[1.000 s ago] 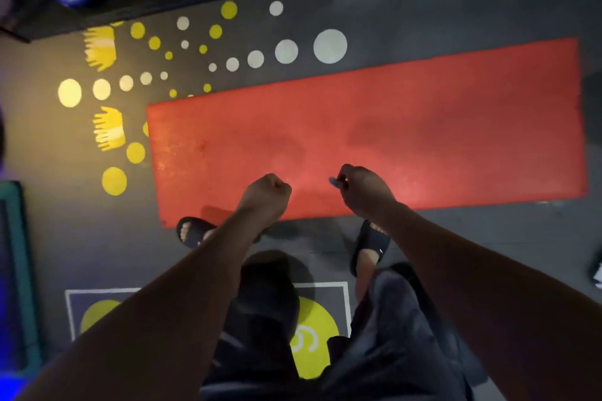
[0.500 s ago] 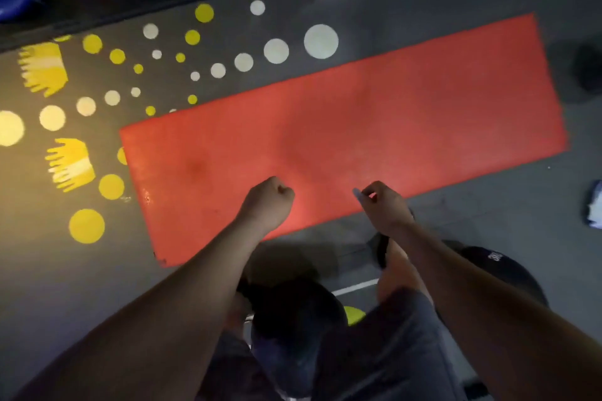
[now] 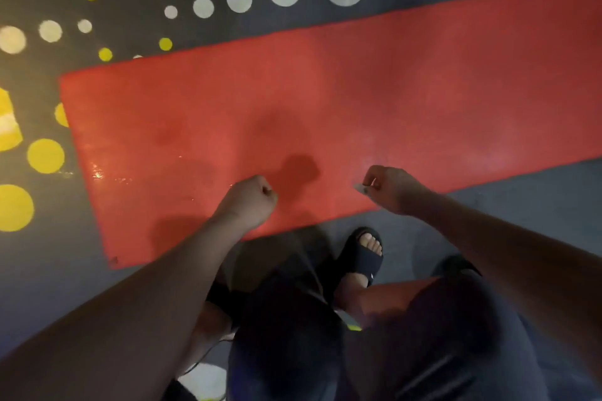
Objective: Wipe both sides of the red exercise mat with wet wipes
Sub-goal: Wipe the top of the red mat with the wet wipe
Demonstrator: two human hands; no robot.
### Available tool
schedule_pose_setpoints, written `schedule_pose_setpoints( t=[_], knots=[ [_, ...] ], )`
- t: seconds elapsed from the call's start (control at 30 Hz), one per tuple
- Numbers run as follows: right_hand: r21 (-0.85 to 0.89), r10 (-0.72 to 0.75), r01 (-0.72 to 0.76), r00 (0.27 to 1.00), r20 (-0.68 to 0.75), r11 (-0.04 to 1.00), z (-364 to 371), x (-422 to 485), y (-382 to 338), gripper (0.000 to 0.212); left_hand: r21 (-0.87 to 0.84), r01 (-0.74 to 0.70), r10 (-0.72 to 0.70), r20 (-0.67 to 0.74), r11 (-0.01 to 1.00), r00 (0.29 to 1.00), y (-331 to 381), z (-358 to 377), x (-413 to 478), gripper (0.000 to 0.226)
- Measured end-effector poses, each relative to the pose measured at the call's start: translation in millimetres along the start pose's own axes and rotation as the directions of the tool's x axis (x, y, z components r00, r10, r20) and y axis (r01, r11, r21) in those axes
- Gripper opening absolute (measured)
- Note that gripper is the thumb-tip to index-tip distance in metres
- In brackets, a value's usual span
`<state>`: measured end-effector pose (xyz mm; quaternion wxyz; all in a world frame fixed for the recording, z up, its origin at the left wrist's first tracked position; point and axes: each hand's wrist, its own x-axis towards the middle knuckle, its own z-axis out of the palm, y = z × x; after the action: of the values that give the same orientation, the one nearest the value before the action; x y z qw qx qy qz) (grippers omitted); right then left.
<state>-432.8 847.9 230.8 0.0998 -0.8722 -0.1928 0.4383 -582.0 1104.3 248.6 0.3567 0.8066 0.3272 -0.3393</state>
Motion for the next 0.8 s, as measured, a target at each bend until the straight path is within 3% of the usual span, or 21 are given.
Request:
schedule_pose_setpoints(
  t=[0.2, 0.4, 0.5, 0.7, 0.8],
  knots=[
    [-0.129, -0.097, 0.105, 0.993, 0.066, 0.986, 17, 67, 74, 0.025, 0.025, -0.099, 0.099, 0.002, 0.995, 0.995, 3, 76, 102, 0.010],
    [-0.119, -0.318, 0.309, 0.946, -0.070, 0.944, 80, 142, 106, 0.032, 0.113, -0.183, 0.193, -0.088, 0.977, 0.977, -24, 150, 184, 0.010],
    [-0.157, -0.376, 0.354, 0.915, -0.147, 0.922, 108, 173, 111, 0.036, 0.213, -0.179, 0.209, -0.130, 0.961, 0.969, -41, 174, 208, 0.029],
    [-0.230, -0.509, 0.459, 0.821, -0.258, 0.858, 147, 212, 116, 0.020, 0.340, -0.125, 0.211, -0.231, 0.932, 0.950, -56, 205, 208, 0.055],
    [-0.253, -0.496, 0.428, 0.772, -0.397, 0.868, 153, 228, 113, 0.024, 0.338, -0.119, 0.217, -0.268, 0.933, 0.939, -61, 215, 205, 0.063]
  ],
)
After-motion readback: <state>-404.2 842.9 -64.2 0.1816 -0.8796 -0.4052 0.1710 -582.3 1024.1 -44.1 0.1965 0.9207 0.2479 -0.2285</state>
